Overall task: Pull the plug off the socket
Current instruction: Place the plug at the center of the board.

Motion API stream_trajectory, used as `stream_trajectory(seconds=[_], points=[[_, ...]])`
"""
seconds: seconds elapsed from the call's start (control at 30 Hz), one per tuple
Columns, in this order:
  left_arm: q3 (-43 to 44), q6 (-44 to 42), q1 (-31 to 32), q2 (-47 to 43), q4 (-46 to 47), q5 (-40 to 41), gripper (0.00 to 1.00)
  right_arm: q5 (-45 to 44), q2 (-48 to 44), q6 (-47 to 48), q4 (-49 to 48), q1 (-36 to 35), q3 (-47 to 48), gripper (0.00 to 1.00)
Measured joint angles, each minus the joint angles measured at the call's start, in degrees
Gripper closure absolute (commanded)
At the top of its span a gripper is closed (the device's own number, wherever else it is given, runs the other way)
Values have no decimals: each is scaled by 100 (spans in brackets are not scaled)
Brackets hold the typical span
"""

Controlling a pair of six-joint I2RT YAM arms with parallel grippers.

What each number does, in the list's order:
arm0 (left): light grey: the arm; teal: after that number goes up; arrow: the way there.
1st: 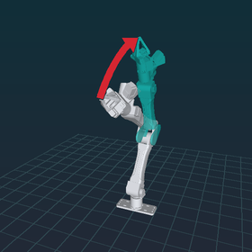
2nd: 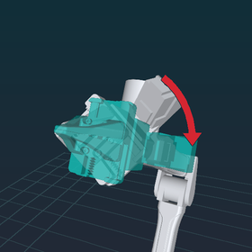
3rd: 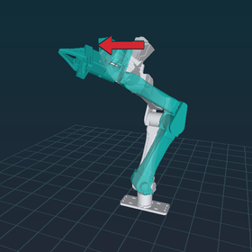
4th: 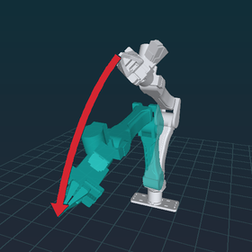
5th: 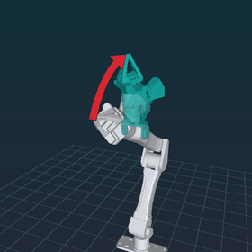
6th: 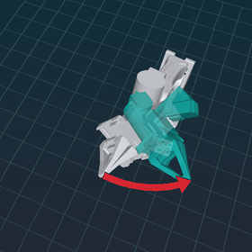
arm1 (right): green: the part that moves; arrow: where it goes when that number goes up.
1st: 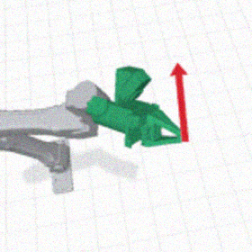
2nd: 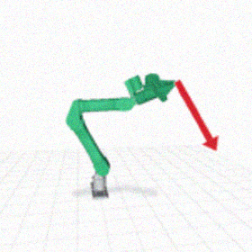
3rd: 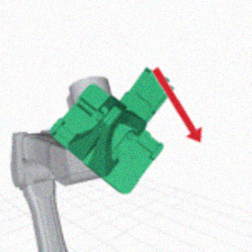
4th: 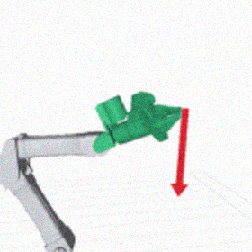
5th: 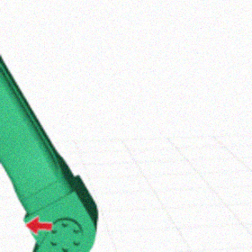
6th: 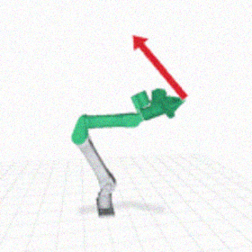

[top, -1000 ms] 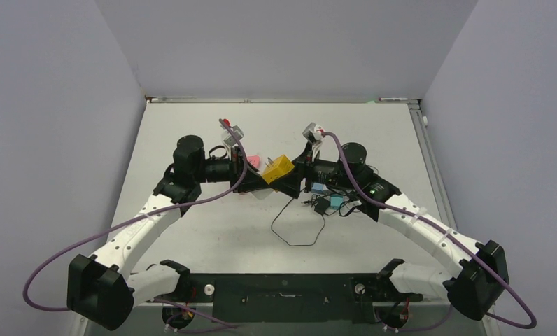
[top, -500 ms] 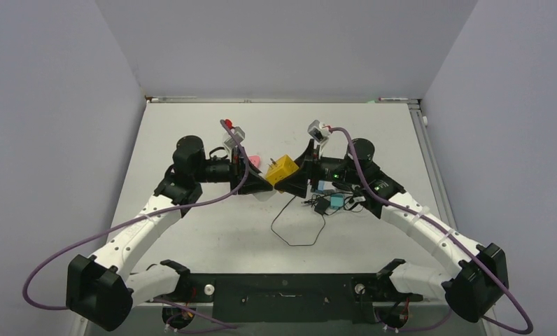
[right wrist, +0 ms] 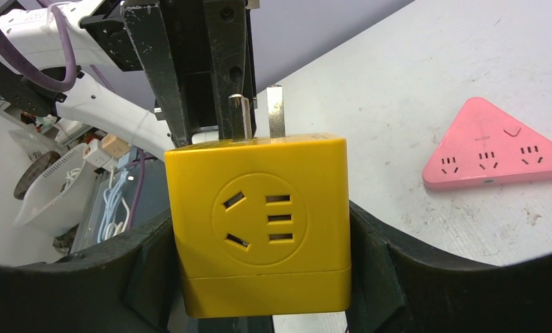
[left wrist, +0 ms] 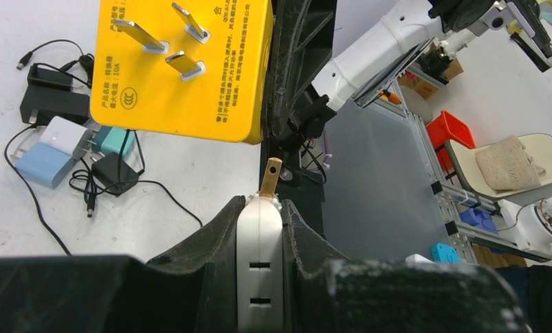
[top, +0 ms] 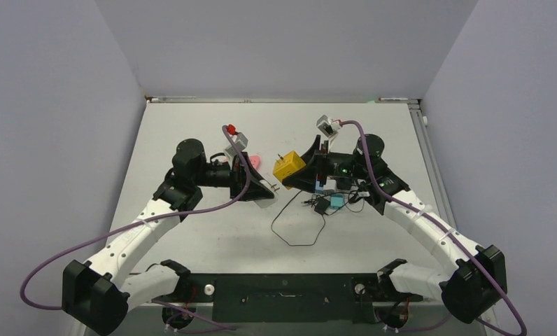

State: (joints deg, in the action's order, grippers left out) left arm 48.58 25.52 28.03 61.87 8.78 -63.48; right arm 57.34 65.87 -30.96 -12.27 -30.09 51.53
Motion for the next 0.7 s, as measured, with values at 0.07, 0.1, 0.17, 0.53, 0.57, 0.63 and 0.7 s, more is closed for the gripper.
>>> stream_trajectory(seconds=[0.07, 0.1, 0.17, 0.53, 0.57, 0.63, 0.7], points=[[0, -74, 0, 0, -44, 66, 100, -22, 0, 15, 11, 0, 0, 95], [0, -120, 0, -2, -87, 118, 100, -61, 0, 28, 33, 0, 0, 95], [2, -245, 0, -2, -264, 339, 100, -251, -2, 81, 116, 0, 0, 95], [13, -470, 87, 286, -1117, 2439, 100, -3447, -474, 619, 1930, 0, 352, 95], [2, -317, 177, 393, -1049, 2645, 100, -3862, -553, 636, 2131, 0, 404, 95], [-79, 7, 435, 647, -758, 2933, 100, -4435, -654, 651, 2420, 2, 481, 95], [-210, 330, 837, 997, -363, 3237, 100, -4979, -743, 662, 2680, 2, 516, 95]])
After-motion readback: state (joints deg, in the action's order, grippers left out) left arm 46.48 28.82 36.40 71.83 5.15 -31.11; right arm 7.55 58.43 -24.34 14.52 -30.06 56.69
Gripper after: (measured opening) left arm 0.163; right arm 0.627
